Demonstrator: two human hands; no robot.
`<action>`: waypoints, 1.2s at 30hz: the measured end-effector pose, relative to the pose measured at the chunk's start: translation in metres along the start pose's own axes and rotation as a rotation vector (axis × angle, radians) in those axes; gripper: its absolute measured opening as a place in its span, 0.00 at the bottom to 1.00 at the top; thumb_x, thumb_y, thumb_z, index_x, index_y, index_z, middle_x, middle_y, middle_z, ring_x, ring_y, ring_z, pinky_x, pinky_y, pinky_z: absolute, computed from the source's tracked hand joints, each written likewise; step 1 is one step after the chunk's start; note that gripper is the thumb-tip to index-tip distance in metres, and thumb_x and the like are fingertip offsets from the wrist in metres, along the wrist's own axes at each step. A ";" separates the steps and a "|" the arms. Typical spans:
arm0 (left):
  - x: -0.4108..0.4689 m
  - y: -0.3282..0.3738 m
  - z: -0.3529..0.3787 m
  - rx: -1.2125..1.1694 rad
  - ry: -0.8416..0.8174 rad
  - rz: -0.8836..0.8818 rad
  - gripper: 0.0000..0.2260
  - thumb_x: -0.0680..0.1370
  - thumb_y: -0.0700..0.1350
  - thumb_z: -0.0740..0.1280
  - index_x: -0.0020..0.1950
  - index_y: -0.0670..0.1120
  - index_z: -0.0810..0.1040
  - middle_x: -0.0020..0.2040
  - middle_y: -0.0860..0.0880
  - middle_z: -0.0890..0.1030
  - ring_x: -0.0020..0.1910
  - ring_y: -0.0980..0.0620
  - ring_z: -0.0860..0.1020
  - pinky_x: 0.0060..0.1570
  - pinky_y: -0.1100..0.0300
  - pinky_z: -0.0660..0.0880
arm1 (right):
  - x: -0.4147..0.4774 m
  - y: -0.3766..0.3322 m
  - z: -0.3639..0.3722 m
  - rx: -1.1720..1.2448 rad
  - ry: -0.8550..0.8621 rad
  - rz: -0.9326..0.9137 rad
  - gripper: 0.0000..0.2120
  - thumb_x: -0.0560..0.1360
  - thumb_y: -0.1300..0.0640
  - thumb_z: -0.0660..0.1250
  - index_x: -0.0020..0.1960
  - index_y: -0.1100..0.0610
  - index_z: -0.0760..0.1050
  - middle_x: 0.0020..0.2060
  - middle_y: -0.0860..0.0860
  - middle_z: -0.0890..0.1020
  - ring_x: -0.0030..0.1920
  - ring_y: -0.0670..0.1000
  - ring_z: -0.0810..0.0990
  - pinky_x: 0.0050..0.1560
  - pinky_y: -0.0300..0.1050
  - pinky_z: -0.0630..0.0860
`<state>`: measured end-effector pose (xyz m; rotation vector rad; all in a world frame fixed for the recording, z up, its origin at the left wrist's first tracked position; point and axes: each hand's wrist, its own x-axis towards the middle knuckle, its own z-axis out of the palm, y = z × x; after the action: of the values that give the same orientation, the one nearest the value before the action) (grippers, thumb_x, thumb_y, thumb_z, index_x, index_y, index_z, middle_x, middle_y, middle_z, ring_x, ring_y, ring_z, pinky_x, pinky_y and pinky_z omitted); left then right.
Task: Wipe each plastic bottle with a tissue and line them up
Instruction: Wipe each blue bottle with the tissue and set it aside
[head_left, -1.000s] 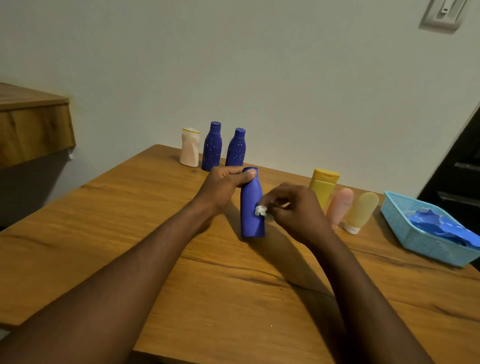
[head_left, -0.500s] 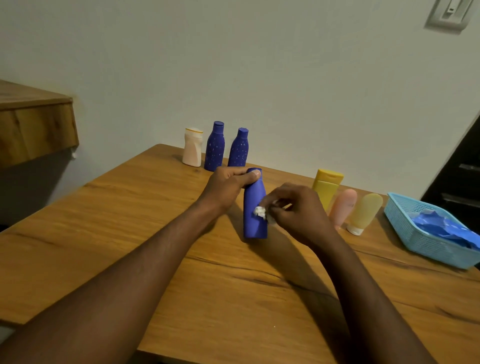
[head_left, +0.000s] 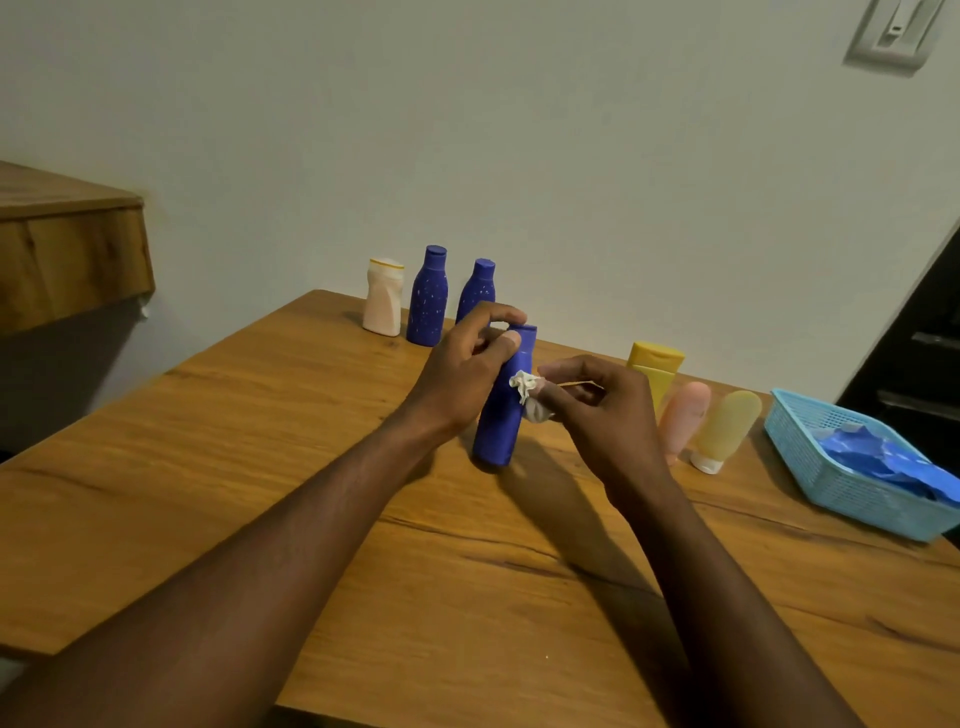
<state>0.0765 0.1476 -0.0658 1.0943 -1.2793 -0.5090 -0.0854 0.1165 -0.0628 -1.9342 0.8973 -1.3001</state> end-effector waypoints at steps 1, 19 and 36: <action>0.000 0.000 0.000 0.002 -0.010 0.009 0.10 0.85 0.42 0.63 0.66 0.51 0.77 0.60 0.50 0.80 0.54 0.53 0.81 0.47 0.67 0.79 | 0.000 -0.001 0.000 0.004 0.009 -0.013 0.05 0.74 0.57 0.75 0.49 0.54 0.84 0.43 0.48 0.86 0.46 0.52 0.85 0.49 0.60 0.83; 0.013 -0.002 -0.019 -0.056 0.024 0.009 0.09 0.79 0.43 0.74 0.56 0.54 0.82 0.52 0.55 0.85 0.52 0.60 0.83 0.48 0.68 0.79 | -0.002 -0.006 -0.002 -0.038 0.052 -0.089 0.10 0.76 0.67 0.69 0.50 0.54 0.85 0.48 0.46 0.84 0.52 0.49 0.82 0.53 0.56 0.82; 0.010 -0.005 -0.022 -0.130 0.117 -0.060 0.07 0.79 0.42 0.74 0.53 0.52 0.84 0.48 0.56 0.86 0.47 0.62 0.84 0.46 0.67 0.79 | -0.015 -0.020 0.017 -0.382 -0.368 -0.171 0.09 0.71 0.64 0.76 0.47 0.51 0.86 0.45 0.43 0.82 0.46 0.43 0.80 0.46 0.36 0.76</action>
<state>0.1007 0.1454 -0.0631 1.0402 -1.0995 -0.5577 -0.0700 0.1420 -0.0598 -2.4906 0.8487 -0.8560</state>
